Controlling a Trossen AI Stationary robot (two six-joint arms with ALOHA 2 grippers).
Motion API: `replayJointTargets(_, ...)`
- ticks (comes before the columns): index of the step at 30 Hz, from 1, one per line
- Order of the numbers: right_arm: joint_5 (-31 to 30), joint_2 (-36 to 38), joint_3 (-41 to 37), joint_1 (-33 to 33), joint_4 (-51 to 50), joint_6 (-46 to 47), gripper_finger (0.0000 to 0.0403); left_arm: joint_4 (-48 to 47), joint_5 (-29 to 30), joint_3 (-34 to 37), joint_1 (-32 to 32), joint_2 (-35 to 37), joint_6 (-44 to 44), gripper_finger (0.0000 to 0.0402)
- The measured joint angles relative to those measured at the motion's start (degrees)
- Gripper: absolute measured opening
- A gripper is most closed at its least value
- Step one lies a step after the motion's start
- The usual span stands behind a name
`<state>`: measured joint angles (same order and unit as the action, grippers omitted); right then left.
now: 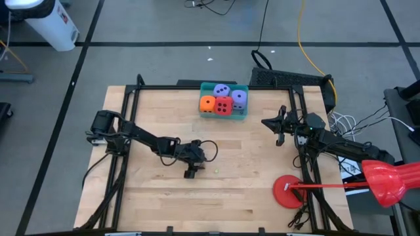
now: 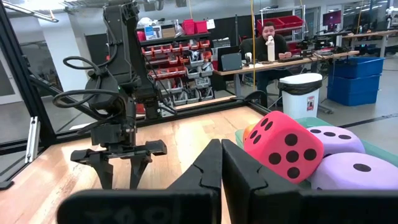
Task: Pick & Place Dice
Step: Put the small red dice into the blue transparent bin
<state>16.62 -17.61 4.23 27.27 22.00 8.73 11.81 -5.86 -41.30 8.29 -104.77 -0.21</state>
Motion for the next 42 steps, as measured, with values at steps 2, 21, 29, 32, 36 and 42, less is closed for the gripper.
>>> replayJointTargets(2,0.00,0.00,0.00,0.00,0.00,0.00,0.0000,-0.19,-0.42,0.02,0.00,0.00,-0.32,0.0227)
replayJointTargets(21,0.00,0.00,0.00,0.00,0.00,-0.44,0.0000,-0.17,-1.63,0.25,-0.02,0.00,-0.28,0.0117)
replayJointTargets(29,0.00,0.00,0.00,0.00,0.00,-0.44,0.0000,1.76,-2.30,0.42,0.06,0.82,2.42,0.0065)
replayJointTargets(32,0.00,0.00,0.01,0.00,0.00,-0.44,0.0000,1.03,-2.58,0.47,-0.07,3.25,4.69,0.0057)
replayJointTargets(36,0.03,0.00,0.00,0.00,-0.04,-0.45,0.0000,-0.50,-3.22,0.56,-1.05,10.97,6.86,0.0062)
replayJointTargets(42,0.14,-0.28,0.00,0.00,-0.01,-0.44,0.0000,-4.51,-2.25,0.52,-4.05,26.35,9.34,0.0068)
